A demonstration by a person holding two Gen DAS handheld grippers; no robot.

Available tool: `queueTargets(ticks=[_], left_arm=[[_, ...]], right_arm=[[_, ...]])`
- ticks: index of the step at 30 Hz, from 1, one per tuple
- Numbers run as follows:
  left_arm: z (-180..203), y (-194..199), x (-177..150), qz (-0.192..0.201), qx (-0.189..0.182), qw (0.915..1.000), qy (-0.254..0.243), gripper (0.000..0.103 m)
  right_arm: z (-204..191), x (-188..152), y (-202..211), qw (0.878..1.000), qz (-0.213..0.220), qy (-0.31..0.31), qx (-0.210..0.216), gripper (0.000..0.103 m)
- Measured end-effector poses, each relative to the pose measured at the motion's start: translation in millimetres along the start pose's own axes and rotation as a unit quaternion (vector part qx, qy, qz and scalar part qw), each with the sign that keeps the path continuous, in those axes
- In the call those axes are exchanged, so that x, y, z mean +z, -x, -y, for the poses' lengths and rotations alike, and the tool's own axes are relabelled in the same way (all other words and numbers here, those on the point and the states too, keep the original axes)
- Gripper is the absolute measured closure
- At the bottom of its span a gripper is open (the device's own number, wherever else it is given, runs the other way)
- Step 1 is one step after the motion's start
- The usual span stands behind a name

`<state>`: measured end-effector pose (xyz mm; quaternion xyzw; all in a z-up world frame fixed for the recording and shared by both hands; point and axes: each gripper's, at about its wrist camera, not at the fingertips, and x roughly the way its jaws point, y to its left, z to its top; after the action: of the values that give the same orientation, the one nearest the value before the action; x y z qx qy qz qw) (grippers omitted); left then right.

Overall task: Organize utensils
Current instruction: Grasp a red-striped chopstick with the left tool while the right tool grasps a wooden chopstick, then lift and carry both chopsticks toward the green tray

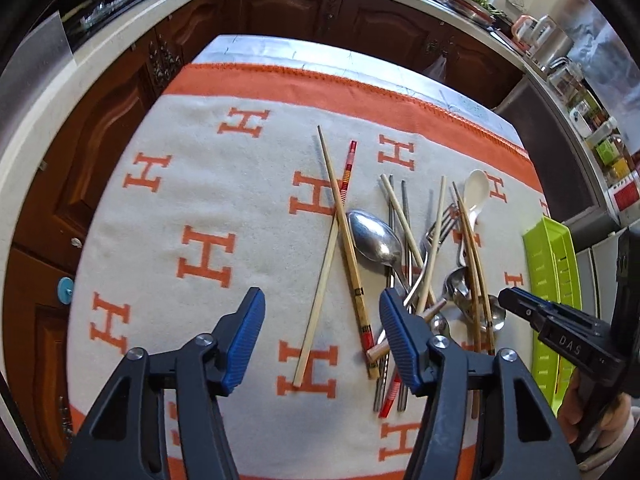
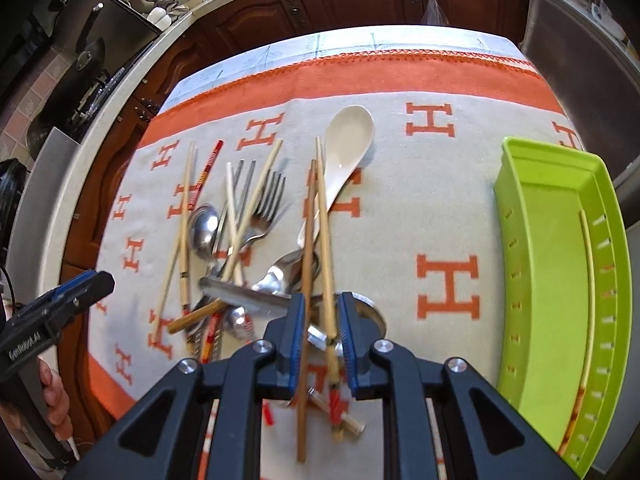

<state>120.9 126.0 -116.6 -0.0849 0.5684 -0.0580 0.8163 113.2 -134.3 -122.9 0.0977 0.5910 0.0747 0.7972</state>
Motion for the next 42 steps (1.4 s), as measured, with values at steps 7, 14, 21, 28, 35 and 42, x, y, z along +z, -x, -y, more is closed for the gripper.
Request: queueTargets(ticks=[7,14,21,28,35,42], left_arm=[[-3,-36,7,-0.027,-0.026,0.9983,0.044,0.055],[14,-51,11,-0.032,-0.025,0.9988,0.028,0.072],[21,-66,15,-0.043,-0.02,0.9986,0.022,0.091],[21,-77,16,-0.046,-0.013,0.9984,0.031,0.093],[23,-75,15,-0.039,-0.003,0.9988,0.03,0.098],[23,-48,12,-0.019,-0.004,0.9994,0.029,0.098]], right_arm=[[-2,3,-24,0.999,-0.005,0.034,-0.015,0.086],[-7,4,-29,0.998,0.002,0.065,-0.027,0.097],[0,3,-23,0.999,0.008,0.046,-0.005,0.097],[5,2,-18,1.0,0.007,0.027,0.009,0.097],[10,0,-5,0.999,0.016,0.015,0.027,0.097],[8,-2,5,0.999,0.024,0.01,0.035,0.097]])
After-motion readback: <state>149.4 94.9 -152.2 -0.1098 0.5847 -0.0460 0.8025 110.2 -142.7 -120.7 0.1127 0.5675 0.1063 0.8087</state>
